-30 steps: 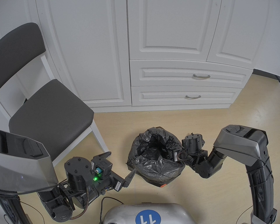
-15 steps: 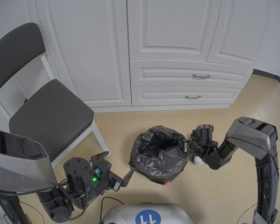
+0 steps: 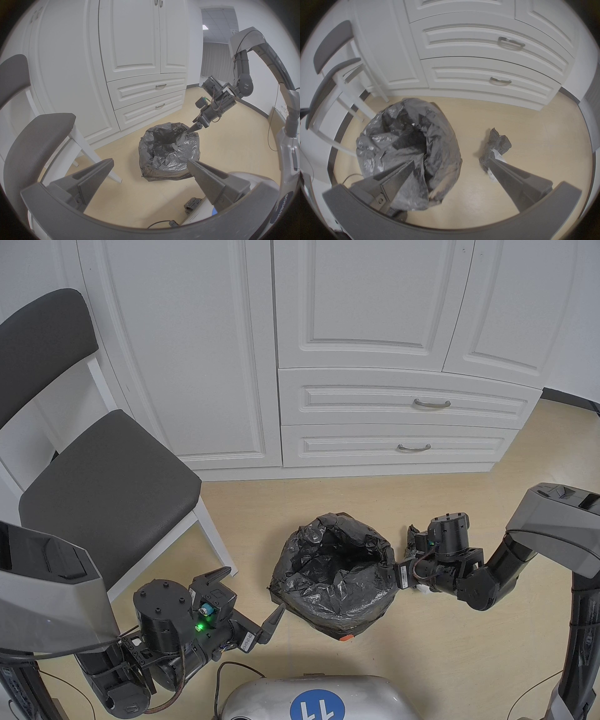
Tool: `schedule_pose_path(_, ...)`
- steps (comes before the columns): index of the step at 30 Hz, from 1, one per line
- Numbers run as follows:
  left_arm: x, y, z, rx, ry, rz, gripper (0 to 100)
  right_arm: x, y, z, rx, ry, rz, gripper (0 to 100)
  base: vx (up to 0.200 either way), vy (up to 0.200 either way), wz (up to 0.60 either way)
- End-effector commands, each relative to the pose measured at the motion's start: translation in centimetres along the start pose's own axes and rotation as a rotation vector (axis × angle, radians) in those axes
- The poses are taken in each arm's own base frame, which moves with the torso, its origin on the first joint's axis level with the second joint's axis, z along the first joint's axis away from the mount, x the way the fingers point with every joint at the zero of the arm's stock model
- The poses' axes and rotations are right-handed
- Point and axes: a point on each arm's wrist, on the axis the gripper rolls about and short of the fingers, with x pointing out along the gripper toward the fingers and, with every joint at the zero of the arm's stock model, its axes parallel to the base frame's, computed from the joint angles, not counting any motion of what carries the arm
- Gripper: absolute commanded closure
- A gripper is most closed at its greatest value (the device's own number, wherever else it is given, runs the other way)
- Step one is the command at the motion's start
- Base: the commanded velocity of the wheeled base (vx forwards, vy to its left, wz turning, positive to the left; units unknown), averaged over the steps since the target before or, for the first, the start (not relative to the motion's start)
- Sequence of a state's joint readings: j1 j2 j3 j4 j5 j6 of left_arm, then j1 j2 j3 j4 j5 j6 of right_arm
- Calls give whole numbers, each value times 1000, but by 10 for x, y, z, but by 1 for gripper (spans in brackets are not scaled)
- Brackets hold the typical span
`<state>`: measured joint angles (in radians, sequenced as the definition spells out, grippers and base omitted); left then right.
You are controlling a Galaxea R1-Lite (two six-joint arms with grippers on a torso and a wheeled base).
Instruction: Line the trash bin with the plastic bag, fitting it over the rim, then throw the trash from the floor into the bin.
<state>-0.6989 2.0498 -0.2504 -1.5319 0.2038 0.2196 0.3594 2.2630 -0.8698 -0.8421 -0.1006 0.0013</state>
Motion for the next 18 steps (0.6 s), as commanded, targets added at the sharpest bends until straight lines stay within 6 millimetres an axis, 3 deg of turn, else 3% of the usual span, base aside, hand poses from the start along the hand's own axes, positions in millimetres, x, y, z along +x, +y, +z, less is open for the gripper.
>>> schedule_pose_path(1,-1,0,0,0,2,-1,0,-9,-13,-1,-43,15,-14,0,0,0,0)
schedule_pose_path(13,-1,0,-1,1,4,-1,0,-9,-17,-10,-82,48,-12,0,0,0,0)
schedule_pose_path(18,-2,-1,-1,2,6,-3,0,9,-21,-30,-105,111,-19,0,0,0,0)
